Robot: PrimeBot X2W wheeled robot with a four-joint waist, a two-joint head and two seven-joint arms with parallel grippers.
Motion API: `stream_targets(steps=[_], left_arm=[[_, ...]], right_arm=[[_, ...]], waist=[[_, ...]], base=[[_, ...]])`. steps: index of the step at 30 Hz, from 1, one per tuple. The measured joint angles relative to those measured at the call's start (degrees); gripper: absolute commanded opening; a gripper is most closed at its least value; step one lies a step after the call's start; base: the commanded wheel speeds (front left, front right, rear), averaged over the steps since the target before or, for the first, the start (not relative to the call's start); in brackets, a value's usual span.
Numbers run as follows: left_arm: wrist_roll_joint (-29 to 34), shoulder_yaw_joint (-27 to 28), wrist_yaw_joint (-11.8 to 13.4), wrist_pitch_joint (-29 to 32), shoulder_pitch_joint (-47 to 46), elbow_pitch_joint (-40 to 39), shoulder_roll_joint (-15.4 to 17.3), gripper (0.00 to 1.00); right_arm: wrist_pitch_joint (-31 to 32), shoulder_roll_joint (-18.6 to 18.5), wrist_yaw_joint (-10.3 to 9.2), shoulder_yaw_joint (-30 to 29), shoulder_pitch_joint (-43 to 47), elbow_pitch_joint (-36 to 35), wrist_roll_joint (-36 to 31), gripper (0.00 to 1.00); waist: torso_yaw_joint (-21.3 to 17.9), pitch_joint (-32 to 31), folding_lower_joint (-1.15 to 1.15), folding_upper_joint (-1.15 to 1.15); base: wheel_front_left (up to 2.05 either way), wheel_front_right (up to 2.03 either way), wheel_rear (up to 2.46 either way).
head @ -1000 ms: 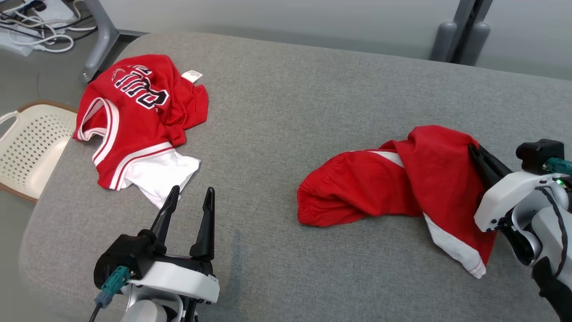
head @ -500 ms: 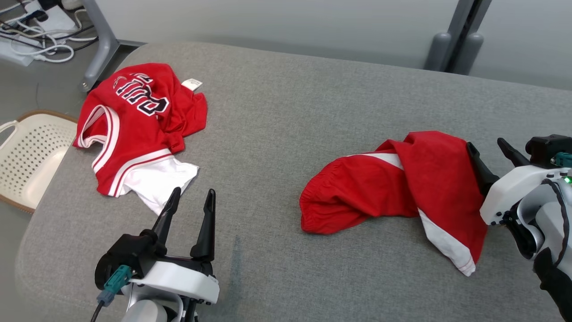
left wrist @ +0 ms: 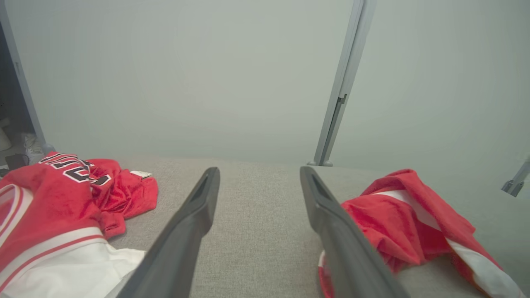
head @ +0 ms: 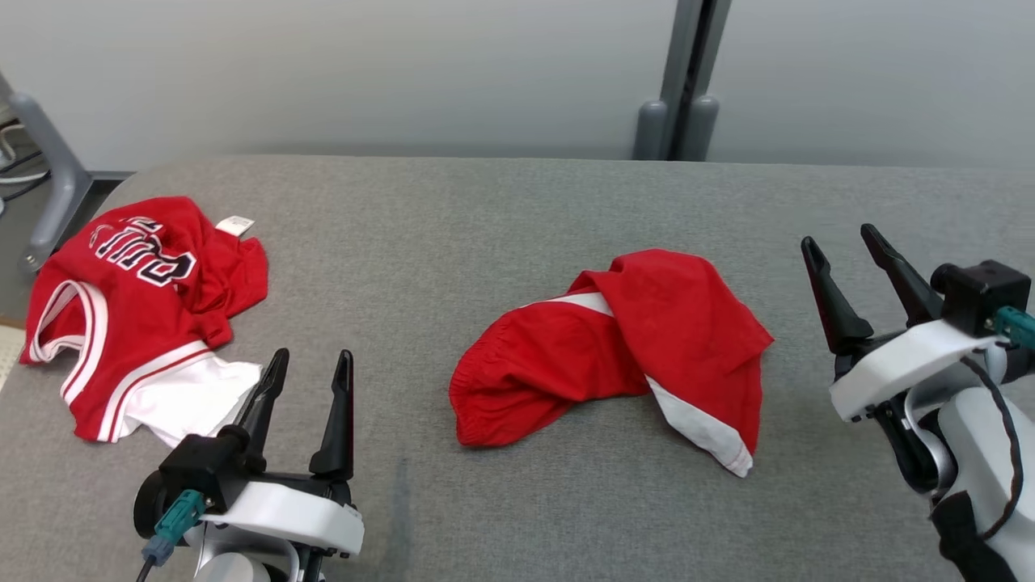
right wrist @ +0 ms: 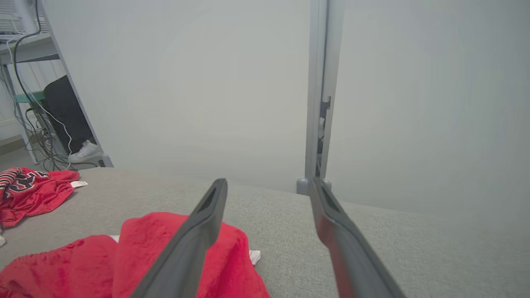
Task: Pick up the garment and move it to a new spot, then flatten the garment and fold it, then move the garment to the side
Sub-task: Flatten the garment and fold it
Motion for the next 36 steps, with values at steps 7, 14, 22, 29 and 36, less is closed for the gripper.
stream_targets(steps=[7,14,22,29,36], left_arm=[[-0.3,0.7,0.8,0.3,1.2,-1.3,0.8,1.00],[-0.7,0.8,1.0,0.3,2.6,-1.9,1.1,1.00],[-1.0,1.3,1.3,0.2,4.1,-2.3,1.2,1.00],[-1.1,1.5,1.4,0.1,4.7,-2.6,1.4,1.00],[-1.1,1.1,1.5,0.1,4.7,-2.7,1.4,1.00]], right_arm=[[0.0,5.0,-0.01,-10.5,11.6,-15.0,-9.4,1.00],[0.0,10.1,-0.01,-16.3,22.3,-24.6,-14.1,1.00],[0.0,13.8,-0.01,-20.3,31.3,-29.8,-16.3,1.00],[0.0,14.2,-0.01,-19.1,31.5,-27.0,-17.1,1.00],[0.0,13.6,-0.01,-17.9,31.0,-22.9,-17.1,1.00]], waist=[[-4.4,-2.2,0.00,0.00],[-5.7,-4.1,0.00,0.00],[-5.2,-4.6,0.00,0.00],[-5.0,-4.6,0.00,0.00],[-4.3,-4.9,0.00,0.00]], base=[[0.00,0.00,0.00],[0.00,0.00,0.00],[0.00,0.00,0.00],[0.00,0.00,0.00],[0.00,0.00,0.00]])
